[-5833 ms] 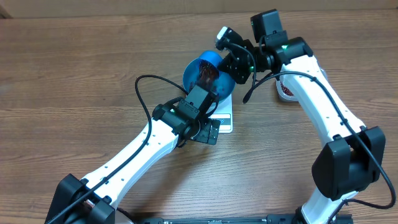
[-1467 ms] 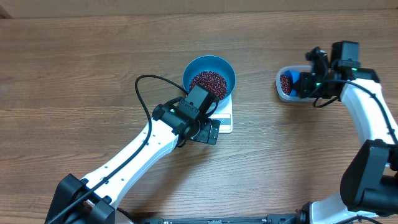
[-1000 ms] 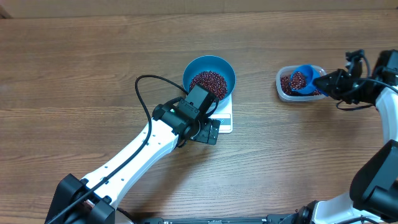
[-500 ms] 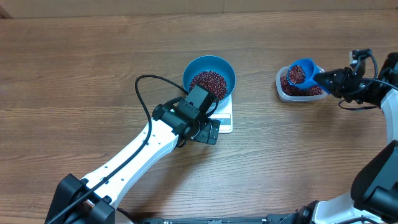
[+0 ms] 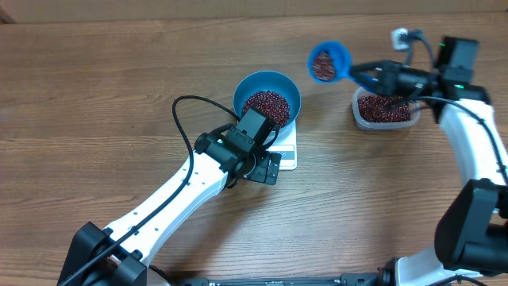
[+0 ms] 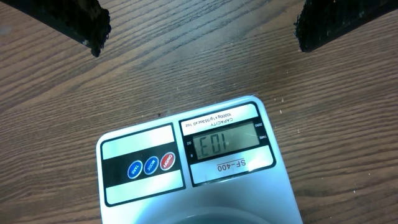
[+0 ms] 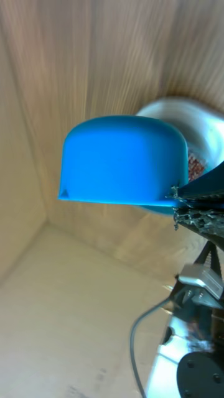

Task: Scoop item into bowl and weigh 150g on scale
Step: 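Carry the refilled scoop over the blue bowl with the right gripper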

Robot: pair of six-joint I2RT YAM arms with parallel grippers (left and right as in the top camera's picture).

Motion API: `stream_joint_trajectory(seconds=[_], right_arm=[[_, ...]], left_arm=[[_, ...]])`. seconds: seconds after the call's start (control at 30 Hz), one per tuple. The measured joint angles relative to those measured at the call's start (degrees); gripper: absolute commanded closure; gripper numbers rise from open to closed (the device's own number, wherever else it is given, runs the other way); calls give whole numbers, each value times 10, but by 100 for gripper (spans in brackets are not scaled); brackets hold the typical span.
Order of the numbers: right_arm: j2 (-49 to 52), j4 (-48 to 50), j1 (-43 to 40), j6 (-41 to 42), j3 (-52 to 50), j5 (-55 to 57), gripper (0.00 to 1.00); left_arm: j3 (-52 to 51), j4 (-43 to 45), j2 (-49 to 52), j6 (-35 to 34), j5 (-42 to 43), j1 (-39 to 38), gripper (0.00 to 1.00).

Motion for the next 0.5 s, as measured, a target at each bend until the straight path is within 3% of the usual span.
stream_joint_trajectory(seconds=[0.23, 0.5], right_arm=[[0, 99, 115, 10, 0, 42, 96], [-1, 106, 154, -58, 0, 103, 97]], left_arm=[[0, 0, 0, 0, 0, 0, 0], [0, 0, 0, 0, 0, 0, 0]])
